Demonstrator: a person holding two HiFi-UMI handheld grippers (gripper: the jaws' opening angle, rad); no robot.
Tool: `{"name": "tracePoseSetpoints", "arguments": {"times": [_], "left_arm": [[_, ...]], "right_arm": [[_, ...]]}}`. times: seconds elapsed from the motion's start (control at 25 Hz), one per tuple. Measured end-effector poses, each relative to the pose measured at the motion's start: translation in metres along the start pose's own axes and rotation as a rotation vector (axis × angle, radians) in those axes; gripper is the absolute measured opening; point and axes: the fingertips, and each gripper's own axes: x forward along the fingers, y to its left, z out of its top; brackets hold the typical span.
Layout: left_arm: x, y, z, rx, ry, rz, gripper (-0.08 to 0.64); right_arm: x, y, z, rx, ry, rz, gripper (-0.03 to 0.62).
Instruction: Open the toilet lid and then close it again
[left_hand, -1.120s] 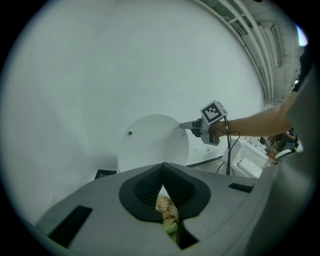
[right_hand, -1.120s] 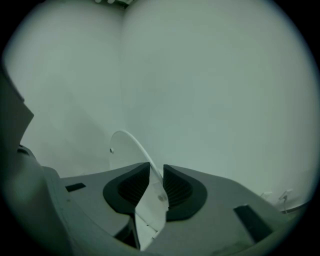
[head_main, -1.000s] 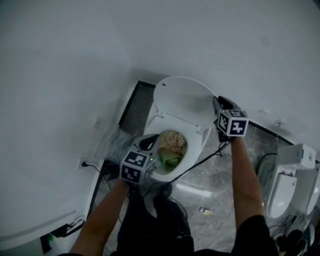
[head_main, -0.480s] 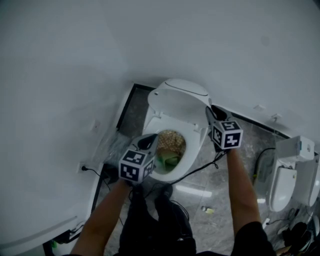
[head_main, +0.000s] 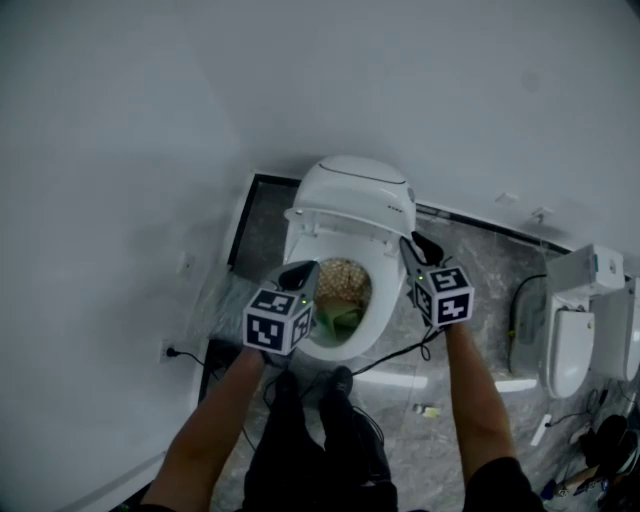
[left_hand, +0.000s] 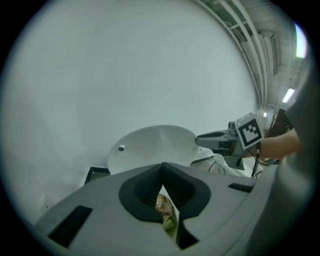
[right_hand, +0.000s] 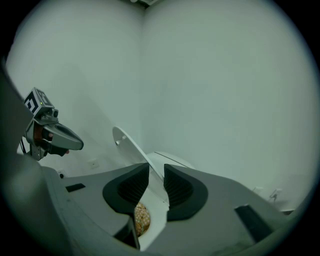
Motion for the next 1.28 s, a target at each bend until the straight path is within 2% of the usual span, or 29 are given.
{"name": "tracePoseSetpoints", "arguments": {"times": [0.64,0.96,1.28], "left_arm": [[0.006,0.024,-0.027,-0.009,0.036,-0.036,0.008],[0.006,0.030,-0.042,-0.020,0.051,-0.049,0.008],[0.001,0.031,-0.060,-0.028,0.054,-0.063,0.008]], "right_arm": [[-0.042,0.048,-0.045,0.009,0.005,-0.093,0.107],[-0.054,0.068,-0.063,0.038,0.009,-0.116,0.107],[-0.060,0.082,-0.082,0.020,0.027,-0.135,0.107]]}}
